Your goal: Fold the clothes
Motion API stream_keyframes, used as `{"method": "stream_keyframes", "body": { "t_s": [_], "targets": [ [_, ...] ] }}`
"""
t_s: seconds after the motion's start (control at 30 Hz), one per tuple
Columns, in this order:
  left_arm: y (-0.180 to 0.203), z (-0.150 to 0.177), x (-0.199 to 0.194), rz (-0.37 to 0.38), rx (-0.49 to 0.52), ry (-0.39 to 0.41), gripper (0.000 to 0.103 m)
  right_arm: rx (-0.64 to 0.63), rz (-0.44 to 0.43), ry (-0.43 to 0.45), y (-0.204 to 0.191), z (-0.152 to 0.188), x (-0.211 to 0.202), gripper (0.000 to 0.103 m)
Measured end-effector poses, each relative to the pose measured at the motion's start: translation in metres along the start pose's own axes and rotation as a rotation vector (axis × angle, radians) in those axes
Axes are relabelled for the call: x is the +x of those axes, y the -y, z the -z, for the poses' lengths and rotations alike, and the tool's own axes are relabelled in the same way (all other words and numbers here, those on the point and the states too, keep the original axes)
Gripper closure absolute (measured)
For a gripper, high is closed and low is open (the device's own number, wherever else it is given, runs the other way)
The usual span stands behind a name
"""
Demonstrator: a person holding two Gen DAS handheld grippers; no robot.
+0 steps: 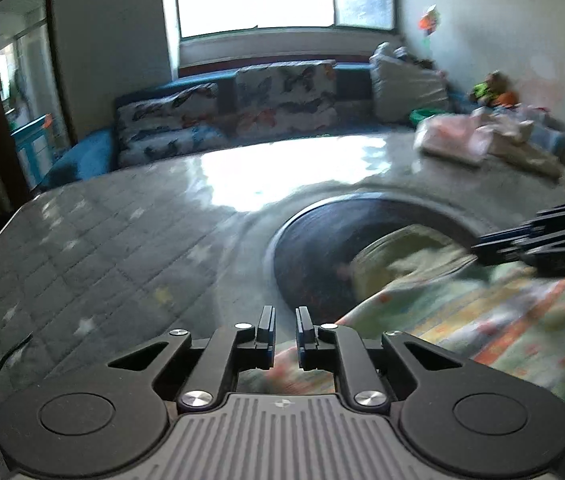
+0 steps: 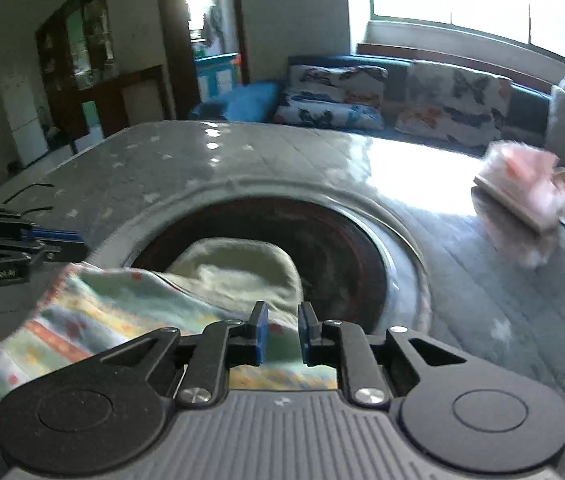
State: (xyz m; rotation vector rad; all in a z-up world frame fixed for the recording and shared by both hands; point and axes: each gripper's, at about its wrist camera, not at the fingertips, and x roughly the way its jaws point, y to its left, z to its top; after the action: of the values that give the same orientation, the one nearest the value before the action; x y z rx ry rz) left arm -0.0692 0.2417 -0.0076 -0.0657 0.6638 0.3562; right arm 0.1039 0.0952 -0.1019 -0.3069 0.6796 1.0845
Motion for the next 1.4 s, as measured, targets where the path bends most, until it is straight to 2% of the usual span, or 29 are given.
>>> {"method": "stream_keyframes", "body": {
  "t_s": [0.2, 0.27, 0.4, 0.47, 0.6, 0.7, 0.97, 1.2, 1.3, 1.4],
  "targets": [
    [0.035, -0.018, 0.021, 0.115, 0.040, -0.007, 0.090, -0.012, -0.017, -0.039, -0.007, -0.011, 0.029, 0.087],
    [0.044, -0.019, 0.036, 0.127, 0.053, -0.031, 0.090, -0.010, -0.008, -0.057, -0.007, -0.011, 0.036, 0.086],
    [0.049, -0.018, 0.058, 0.103, 0.064, -0.081, 0.089, -0.018, 0.014, -0.066, -0.006, -0.011, 0.043, 0.081],
    [0.047, -0.019, 0.059, 0.107, 0.053, -0.084, 0.088, -0.011, 0.014, -0.064, -0.004, -0.012, 0.043, 0.081],
    [0.041, -0.019, 0.055, 0.116, 0.032, -0.080, 0.086, -0.007, 0.002, -0.045, -0.001, -0.012, 0.028, 0.080],
    [0.040, -0.021, 0.052, 0.122, 0.025, -0.072, 0.086, -0.038, -0.046, -0.037, -0.009, -0.006, 0.009, 0.080],
    [0.051, -0.021, 0.059, 0.109, 0.063, -0.087, 0.086, -0.151, -0.128, -0.056, -0.045, 0.029, -0.025, 0.080],
    [0.054, -0.019, 0.060, 0.086, 0.070, -0.088, 0.086, -0.206, -0.128, -0.037, -0.059, 0.058, -0.060, 0.080],
    [0.054, -0.019, 0.061, 0.080, 0.071, -0.088, 0.085, -0.275, -0.088, -0.010, -0.069, 0.073, -0.072, 0.080],
    [0.055, -0.019, 0.060, 0.068, 0.068, -0.089, 0.082, -0.269, -0.079, -0.014, -0.070, 0.077, -0.081, 0.080]
  ]
}}
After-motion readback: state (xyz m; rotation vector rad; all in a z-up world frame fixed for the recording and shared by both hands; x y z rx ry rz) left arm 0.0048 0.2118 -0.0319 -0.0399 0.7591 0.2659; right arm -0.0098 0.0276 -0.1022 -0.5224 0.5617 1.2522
